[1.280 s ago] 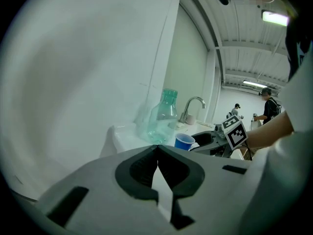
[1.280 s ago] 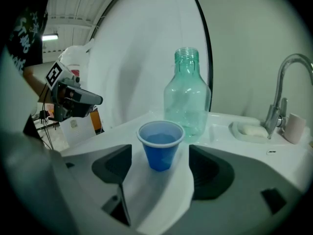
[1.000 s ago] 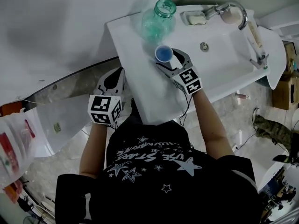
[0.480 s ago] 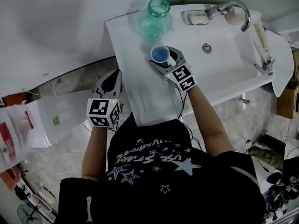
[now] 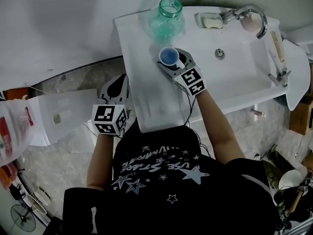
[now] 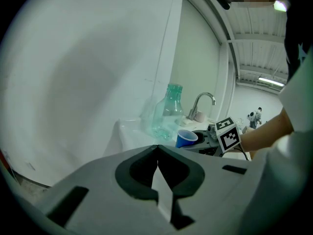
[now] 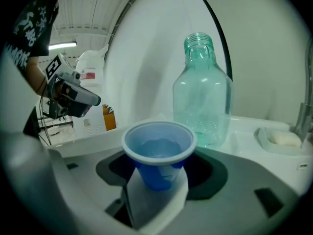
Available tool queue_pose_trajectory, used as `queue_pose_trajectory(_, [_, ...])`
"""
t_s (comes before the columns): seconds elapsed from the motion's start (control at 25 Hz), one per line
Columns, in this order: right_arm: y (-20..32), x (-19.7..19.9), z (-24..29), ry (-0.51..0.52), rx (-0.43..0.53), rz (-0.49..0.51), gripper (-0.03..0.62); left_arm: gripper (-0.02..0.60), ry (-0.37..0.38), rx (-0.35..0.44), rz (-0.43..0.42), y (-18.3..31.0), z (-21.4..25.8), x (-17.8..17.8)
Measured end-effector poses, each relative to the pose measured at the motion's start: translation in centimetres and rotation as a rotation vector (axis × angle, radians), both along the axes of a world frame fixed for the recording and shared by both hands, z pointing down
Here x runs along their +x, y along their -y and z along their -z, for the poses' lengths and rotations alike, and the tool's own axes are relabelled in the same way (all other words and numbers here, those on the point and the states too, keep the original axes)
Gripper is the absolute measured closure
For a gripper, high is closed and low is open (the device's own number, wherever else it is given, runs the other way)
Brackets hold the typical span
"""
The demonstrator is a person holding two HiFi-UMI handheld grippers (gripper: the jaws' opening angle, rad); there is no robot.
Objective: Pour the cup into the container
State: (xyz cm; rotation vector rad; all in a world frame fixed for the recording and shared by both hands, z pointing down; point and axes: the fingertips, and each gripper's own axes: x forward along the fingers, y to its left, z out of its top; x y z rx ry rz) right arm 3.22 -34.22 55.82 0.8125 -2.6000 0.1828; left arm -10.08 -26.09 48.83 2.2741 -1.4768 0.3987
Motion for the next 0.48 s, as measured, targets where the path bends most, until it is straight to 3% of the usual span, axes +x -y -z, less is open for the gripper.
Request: queue_pose_trajectory(0.48, [-0.2, 1.2, 1.8, 0.041, -0.024, -0.059, 0.31, 0.571, 0.001, 0.03, -0.003, 0.6, 1.0, 0.0])
